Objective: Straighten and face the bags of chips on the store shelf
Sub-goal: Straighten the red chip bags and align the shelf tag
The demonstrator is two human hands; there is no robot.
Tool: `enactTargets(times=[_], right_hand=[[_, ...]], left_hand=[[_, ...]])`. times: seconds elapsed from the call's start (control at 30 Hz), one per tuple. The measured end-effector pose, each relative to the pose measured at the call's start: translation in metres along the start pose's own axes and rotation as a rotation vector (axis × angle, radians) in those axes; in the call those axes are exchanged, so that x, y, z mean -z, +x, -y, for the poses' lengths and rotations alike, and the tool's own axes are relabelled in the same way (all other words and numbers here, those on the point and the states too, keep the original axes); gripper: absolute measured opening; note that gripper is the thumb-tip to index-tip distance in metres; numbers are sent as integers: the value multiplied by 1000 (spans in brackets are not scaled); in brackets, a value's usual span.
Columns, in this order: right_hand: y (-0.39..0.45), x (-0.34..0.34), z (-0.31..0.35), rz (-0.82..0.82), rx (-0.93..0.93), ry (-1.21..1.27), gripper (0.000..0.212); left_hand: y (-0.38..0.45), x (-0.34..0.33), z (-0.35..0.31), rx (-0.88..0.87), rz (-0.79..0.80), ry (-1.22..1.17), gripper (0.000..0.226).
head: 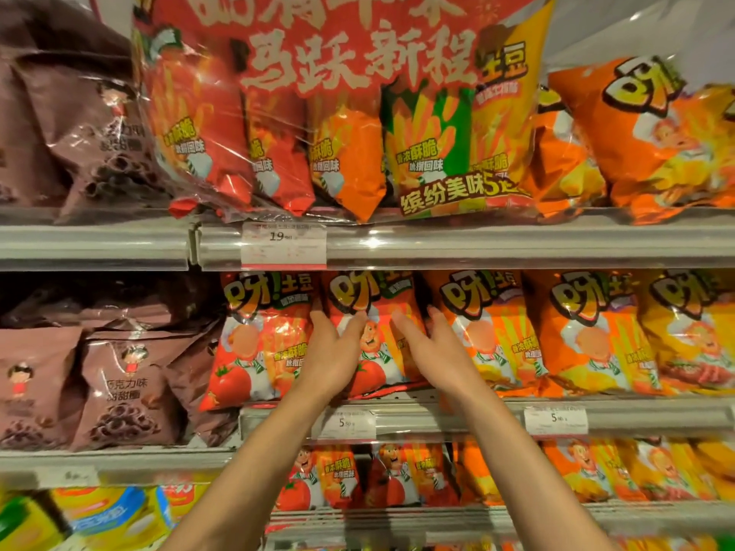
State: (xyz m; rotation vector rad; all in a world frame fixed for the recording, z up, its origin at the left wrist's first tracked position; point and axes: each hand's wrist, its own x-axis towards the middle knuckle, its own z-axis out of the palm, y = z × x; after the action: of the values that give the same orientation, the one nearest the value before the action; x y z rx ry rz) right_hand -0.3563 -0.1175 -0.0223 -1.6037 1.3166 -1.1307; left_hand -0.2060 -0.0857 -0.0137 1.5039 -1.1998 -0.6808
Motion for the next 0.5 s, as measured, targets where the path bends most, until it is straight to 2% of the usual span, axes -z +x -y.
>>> enactTargets(times=[0.13, 0.23, 0.4, 0.5], right_hand=[[11, -6, 8, 47, -54, 5, 98], [14, -8, 8, 39, -55, 32, 97], [10, -15, 3, -22, 17, 5, 99], [5, -20, 2, -35, 65, -67, 110]], left_hand=[[5, -6, -3, 60, 30, -22, 86], [9, -8, -6, 66, -12, -81, 83], [7, -4, 0, 81, -17, -153, 95], [8, -2, 6, 101, -50, -158, 96]])
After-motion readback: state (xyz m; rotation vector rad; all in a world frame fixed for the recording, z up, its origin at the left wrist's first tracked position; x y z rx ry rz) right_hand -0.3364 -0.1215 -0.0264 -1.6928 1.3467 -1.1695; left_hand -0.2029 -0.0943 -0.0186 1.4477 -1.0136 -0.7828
